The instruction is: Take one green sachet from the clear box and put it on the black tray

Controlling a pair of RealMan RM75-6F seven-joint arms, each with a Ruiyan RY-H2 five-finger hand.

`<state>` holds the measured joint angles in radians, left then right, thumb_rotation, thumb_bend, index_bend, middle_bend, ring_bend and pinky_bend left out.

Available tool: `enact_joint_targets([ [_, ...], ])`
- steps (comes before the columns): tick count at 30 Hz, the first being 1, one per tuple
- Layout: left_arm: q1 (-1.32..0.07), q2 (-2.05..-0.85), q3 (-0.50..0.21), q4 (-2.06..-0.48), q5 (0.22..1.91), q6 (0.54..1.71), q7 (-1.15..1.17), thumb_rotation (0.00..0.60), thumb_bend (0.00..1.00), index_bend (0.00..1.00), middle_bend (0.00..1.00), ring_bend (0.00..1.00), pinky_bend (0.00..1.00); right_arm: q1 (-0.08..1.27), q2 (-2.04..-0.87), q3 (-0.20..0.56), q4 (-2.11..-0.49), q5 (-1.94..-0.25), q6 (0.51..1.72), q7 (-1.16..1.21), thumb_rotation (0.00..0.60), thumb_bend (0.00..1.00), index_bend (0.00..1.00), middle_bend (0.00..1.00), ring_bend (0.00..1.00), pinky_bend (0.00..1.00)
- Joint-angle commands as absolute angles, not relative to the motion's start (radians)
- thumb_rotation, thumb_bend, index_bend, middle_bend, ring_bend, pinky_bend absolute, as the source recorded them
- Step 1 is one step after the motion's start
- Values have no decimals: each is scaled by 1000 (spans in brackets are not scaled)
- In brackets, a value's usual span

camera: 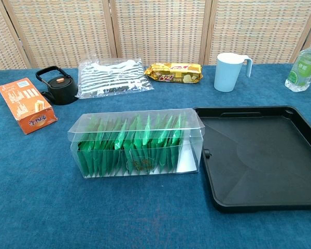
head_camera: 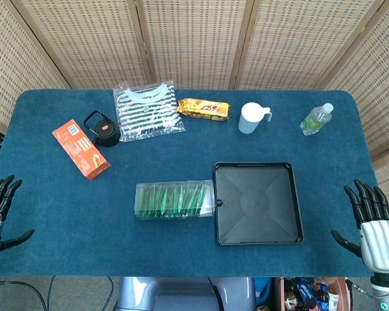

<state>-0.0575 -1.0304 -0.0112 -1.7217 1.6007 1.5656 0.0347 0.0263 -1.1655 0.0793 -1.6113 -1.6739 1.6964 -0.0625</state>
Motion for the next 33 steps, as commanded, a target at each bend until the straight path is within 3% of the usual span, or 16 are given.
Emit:
enact_joint_targets([
  [1,-58,-1030,-11,-1721,1600,1564,35,600,122,0,0,0,0,27,-1165,78,-1612,-1674,1695,-64,600,0,0,0,0,0],
  [9,-60,-1035,-21,-1715,1588,1563,37,600,123,0,0,0,0,79,-1145,56,-1636,-1702,1602,22,600,0,41,0,0,0],
  [13,-74,-1045,-36,-1709,1551,1536,51,600,122,0,0,0,0,271,-1035,81,-1773,-1773,1371,163,600,0,74,0,0,0],
  [18,-78,-1052,-45,-1704,1525,1523,60,600,122,0,0,0,0,445,-1011,114,-1866,-1741,1130,266,600,0,112,0,0,0],
  [26,-89,-1061,-61,-1692,1478,1495,72,600,122,0,0,0,0,693,-1160,215,-1883,-1540,818,135,600,6,154,0,0,0],
  [33,-96,-1063,-70,-1683,1446,1474,65,600,124,0,0,0,0,825,-1320,270,-1810,-1299,721,-52,600,74,166,0,0,0],
])
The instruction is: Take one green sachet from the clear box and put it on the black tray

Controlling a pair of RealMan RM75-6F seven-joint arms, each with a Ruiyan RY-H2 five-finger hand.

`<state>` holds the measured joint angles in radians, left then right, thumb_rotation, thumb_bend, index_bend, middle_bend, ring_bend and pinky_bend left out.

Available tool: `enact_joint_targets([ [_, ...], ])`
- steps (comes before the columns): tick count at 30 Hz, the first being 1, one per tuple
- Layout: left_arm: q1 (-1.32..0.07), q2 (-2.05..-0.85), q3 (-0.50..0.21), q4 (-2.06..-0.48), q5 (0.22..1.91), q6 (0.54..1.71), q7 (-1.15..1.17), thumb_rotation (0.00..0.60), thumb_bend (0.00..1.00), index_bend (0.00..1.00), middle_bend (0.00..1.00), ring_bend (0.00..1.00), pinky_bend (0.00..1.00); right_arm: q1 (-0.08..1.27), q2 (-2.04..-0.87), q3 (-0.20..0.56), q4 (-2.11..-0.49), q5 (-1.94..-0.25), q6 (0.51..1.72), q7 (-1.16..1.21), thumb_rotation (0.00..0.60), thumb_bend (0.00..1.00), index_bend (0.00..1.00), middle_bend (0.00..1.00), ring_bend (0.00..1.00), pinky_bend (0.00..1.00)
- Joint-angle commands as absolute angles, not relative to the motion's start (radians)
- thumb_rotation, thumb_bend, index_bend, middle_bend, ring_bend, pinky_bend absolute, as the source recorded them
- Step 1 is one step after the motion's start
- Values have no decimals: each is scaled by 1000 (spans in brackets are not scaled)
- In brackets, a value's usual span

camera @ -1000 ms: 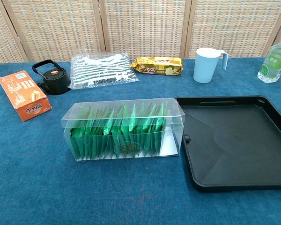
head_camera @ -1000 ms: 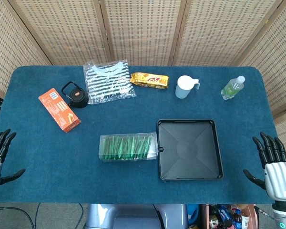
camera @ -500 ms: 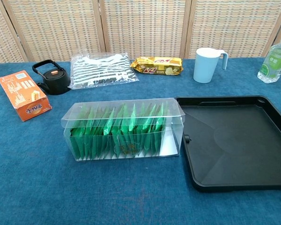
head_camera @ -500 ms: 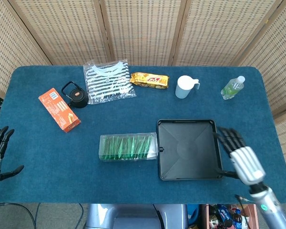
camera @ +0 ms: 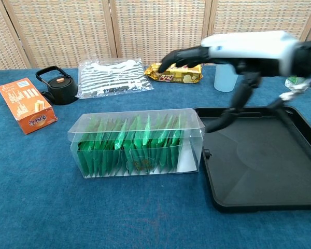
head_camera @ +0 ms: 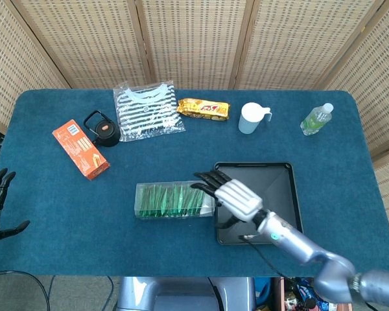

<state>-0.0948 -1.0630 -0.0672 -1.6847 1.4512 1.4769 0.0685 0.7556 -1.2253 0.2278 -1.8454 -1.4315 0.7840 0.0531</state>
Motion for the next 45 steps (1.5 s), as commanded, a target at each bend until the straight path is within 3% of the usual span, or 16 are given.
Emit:
enact_joint_targets([
  [1,-96,-1062,-71,-1682,1443,1473,62,600,124,0,0,0,0,838,-1335,272,-1805,-1272,716,-70,600,84,171,0,0,0],
  [9,-100,-1060,-73,-1676,1428,1460,51,600,123,0,0,0,0,920,-1443,249,-1737,-1127,718,-229,600,118,178,0,0,0],
  [14,-101,-1059,-74,-1674,1424,1455,45,600,123,0,0,0,0,948,-1501,230,-1699,-1075,765,-318,600,224,200,0,0,0],
  [21,-106,-1059,-75,-1670,1417,1444,40,600,123,0,0,0,0,977,-1539,227,-1661,-984,797,-373,600,294,204,0,0,0],
  [28,-106,-1059,-75,-1668,1414,1442,36,600,123,0,0,0,0,984,-1560,221,-1647,-956,845,-402,600,436,282,0,0,0],
  [32,-108,-1059,-75,-1666,1411,1438,34,600,123,0,0,0,0,985,-1564,235,-1644,-953,862,-386,600,503,317,0,0,0],
  [45,-108,-1052,-78,-1665,1403,1436,17,600,123,0,0,0,0,1034,-1616,364,-1517,-780,921,-366,600,513,317,0,0,0],
])
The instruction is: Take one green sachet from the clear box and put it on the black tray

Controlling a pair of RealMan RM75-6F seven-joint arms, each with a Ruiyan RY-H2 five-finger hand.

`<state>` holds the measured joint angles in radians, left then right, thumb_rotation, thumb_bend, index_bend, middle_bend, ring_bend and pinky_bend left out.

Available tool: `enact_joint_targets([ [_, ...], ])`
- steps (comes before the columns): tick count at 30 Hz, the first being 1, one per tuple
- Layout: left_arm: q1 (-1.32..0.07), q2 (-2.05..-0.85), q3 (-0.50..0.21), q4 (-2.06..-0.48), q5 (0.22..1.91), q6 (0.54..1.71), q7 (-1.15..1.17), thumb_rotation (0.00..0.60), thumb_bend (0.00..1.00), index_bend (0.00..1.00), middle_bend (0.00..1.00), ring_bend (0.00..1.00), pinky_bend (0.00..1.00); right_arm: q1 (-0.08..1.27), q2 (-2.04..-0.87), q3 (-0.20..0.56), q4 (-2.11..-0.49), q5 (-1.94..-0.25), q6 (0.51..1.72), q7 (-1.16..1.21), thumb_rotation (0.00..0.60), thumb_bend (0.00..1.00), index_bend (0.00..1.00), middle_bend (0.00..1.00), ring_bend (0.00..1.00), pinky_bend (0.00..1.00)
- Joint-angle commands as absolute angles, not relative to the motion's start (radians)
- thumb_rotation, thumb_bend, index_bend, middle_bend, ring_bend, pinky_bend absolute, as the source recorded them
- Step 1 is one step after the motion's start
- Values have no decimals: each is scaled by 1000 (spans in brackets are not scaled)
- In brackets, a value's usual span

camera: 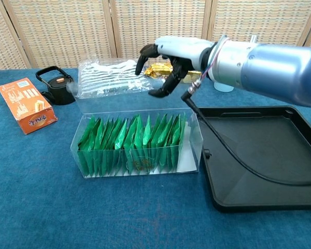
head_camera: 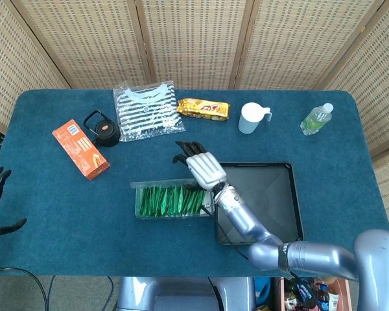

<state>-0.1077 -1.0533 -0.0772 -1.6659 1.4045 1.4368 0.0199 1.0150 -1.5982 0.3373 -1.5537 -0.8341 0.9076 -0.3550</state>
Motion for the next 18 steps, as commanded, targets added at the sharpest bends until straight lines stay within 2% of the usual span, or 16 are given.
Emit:
enact_joint_targets([
  [1,-108,-1052,-78,-1665,1403,1436,16,600,123,0,0,0,0,1038,-1618,369,-1509,-764,922,-371,600,513,317,0,0,0],
  [13,-114,-1043,-80,-1659,1397,1418,-16,600,123,0,0,0,0,1077,-1667,380,-1381,-573,951,-460,600,513,319,0,0,1],
  [15,-113,-1042,-78,-1661,1401,1421,-16,600,123,0,0,0,0,1077,-1666,379,-1379,-560,950,-467,600,523,384,0,0,1],
  [17,-112,-1042,-78,-1663,1403,1425,-15,600,123,0,0,0,0,1074,-1655,381,-1394,-543,935,-465,600,596,486,0,0,1],
  [18,-111,-1042,-78,-1663,1404,1426,-15,600,123,0,0,0,0,1073,-1650,384,-1403,-541,930,-459,600,634,500,0,0,1],
])
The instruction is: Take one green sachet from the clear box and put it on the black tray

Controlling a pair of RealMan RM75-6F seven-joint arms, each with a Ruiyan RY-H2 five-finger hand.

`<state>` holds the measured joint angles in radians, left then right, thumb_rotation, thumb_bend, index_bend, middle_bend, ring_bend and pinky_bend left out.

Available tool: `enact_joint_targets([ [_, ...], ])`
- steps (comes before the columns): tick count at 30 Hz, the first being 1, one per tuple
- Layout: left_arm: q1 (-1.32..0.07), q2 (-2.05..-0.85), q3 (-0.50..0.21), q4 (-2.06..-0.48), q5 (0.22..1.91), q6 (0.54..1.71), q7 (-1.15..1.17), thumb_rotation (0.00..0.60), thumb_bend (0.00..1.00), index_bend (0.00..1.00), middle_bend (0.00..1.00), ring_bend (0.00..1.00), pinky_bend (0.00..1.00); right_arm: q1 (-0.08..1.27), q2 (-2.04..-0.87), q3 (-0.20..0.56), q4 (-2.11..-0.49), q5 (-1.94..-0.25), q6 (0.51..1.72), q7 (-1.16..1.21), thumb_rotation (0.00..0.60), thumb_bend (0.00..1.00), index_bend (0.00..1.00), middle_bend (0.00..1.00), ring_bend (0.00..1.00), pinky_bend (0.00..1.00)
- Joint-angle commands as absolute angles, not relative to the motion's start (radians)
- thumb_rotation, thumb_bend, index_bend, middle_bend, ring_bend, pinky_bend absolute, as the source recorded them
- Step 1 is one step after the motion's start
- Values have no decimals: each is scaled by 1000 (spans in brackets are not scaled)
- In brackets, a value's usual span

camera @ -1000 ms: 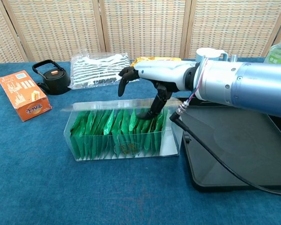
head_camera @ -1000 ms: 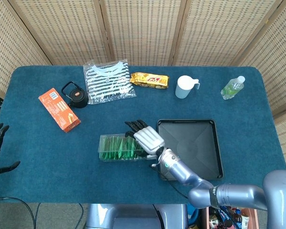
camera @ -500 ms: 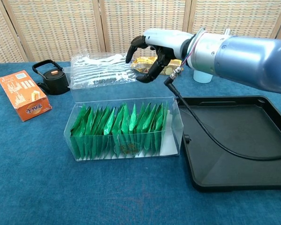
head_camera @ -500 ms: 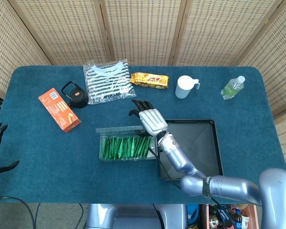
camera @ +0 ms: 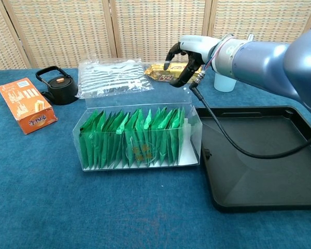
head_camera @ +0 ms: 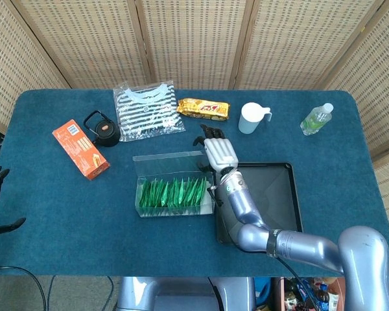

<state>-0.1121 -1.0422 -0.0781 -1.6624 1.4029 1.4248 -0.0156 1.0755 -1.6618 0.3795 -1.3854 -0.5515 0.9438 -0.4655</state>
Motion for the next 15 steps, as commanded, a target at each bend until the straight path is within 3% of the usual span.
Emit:
enact_joint_targets([
  [1,-111,-1042,-77,-1664,1404,1427,-15,600,123,0,0,0,0,1070,-1645,387,-1412,-540,925,-451,600,685,512,0,0,1],
  [8,-111,-1040,-76,-1665,1404,1426,-14,600,123,0,0,0,0,1067,-1599,401,-1474,-501,884,-425,600,897,617,9,0,1],
  [15,-109,-1038,-76,-1669,1404,1429,-13,600,123,0,0,0,0,1090,-1551,386,-1509,-381,842,-454,600,951,668,22,0,1],
])
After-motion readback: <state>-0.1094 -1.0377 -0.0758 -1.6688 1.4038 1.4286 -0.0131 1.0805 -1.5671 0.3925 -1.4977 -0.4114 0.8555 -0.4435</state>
